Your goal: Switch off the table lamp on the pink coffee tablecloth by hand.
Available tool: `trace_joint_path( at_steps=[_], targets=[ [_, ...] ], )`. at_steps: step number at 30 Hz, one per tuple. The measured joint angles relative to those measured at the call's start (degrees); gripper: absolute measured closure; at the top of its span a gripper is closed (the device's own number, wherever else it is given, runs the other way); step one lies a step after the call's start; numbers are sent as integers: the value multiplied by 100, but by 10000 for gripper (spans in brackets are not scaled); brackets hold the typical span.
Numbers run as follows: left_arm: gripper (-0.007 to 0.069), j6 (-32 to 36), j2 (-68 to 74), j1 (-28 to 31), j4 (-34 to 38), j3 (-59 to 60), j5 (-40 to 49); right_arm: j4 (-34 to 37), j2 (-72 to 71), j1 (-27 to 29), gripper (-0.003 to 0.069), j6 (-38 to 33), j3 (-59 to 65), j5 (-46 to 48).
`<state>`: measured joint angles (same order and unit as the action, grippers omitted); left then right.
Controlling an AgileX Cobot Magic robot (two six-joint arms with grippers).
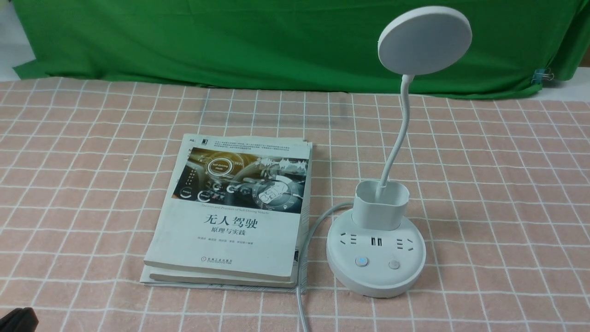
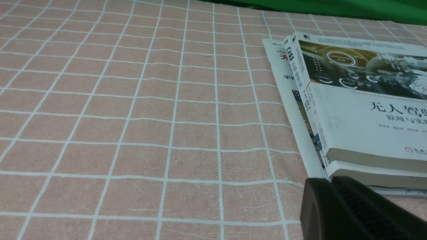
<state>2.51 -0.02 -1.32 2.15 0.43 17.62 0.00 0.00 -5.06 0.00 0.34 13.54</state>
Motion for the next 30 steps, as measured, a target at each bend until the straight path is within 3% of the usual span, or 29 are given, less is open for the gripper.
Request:
trace_joint_path(
  at_steps=[30],
  targets=[
    [618, 0, 0, 0, 0, 0, 0, 0, 0, 0, 562, 32, 0, 0]
  ],
)
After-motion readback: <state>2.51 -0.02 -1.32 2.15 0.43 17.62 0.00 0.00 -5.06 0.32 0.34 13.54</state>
